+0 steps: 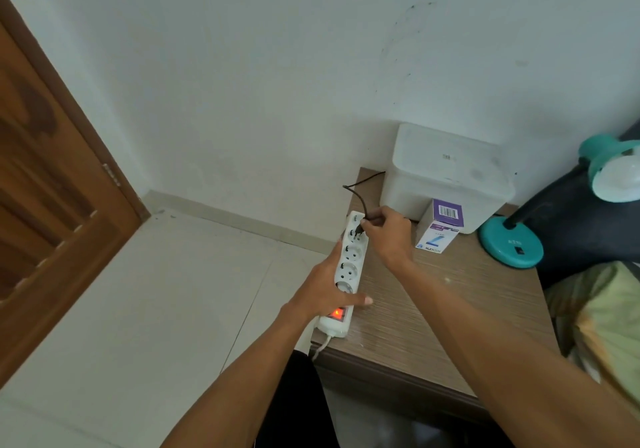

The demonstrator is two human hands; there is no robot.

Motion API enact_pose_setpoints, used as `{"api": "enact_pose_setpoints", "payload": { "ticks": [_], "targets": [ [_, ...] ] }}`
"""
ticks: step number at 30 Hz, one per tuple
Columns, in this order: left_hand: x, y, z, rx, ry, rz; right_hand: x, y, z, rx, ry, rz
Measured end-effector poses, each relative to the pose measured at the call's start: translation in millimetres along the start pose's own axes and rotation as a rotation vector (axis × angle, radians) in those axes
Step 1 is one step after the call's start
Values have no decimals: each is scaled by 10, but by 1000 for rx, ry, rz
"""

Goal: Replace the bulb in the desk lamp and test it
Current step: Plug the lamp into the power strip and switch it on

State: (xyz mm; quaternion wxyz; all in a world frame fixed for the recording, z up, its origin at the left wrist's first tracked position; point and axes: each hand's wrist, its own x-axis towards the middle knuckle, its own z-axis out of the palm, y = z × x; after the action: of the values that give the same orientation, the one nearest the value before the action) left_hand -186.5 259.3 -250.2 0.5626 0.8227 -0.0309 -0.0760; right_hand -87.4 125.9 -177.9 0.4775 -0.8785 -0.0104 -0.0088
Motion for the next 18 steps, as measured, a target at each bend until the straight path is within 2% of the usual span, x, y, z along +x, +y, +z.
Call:
{"api": "enact_pose_setpoints", "payload": {
  "ticks": [9,18],
  "targets": [
    [19,-45,-5,2,8,15,-7,159,119,-48,-26,23],
    [19,-56,-1,5,6,5,-42,211,149,-192,-24,-112]
  ]
}}
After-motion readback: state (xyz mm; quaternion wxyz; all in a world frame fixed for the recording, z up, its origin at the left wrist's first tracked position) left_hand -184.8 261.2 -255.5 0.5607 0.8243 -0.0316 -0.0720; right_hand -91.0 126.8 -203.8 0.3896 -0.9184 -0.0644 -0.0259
